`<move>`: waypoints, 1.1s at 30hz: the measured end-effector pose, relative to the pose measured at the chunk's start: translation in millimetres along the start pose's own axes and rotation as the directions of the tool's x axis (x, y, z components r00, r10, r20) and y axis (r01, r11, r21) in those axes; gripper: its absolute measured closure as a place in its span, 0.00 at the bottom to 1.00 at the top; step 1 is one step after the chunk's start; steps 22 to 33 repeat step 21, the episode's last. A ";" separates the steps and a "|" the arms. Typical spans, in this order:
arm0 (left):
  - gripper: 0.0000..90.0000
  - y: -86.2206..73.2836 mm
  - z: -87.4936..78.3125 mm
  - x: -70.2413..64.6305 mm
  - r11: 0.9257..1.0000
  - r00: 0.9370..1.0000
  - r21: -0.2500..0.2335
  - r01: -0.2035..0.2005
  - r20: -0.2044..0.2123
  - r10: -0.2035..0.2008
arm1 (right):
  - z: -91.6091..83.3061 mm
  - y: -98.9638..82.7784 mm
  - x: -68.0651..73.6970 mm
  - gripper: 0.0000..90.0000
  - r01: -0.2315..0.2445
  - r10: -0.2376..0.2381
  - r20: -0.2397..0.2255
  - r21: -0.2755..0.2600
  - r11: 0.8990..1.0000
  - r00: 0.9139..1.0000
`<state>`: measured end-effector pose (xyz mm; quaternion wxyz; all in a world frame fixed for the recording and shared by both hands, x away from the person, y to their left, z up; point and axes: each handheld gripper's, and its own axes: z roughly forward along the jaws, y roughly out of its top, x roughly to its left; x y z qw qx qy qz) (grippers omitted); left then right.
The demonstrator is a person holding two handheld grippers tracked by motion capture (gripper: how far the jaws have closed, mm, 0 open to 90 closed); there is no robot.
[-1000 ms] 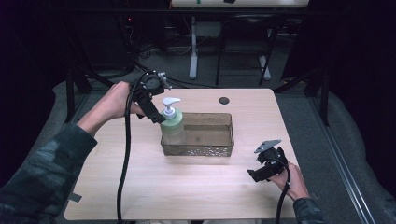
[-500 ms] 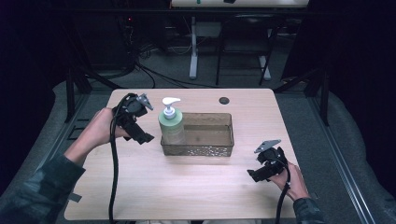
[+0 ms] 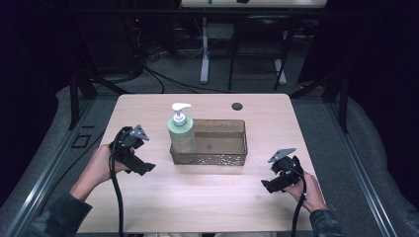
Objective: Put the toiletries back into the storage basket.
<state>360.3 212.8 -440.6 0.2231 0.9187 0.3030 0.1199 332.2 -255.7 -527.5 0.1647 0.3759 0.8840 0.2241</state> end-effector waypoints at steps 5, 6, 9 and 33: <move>0.00 -13.9 13.8 -2.6 1.000 1.000 0.017 0.019 -0.004 -0.019 | 1.2 -0.5 -0.1 0.05 0.010 -0.010 0.004 0.006 1.000 1.000; 0.00 -16.6 16.6 -2.6 0.999 1.000 0.008 0.031 0.000 -0.031 | 1.3 -0.5 0.2 0.05 0.008 -0.008 0.004 0.009 1.000 1.000; 0.00 -21.6 22.9 -3.4 0.999 0.999 0.023 0.034 -0.008 -0.033 | 1.2 -0.3 0.0 0.05 0.009 -0.009 0.005 0.007 1.000 1.000; 0.00 -40.6 43.4 -2.7 0.998 0.999 0.043 0.042 0.014 -0.043 | 4.2 -0.8 1.2 0.04 0.010 -0.010 -0.003 0.011 1.000 1.000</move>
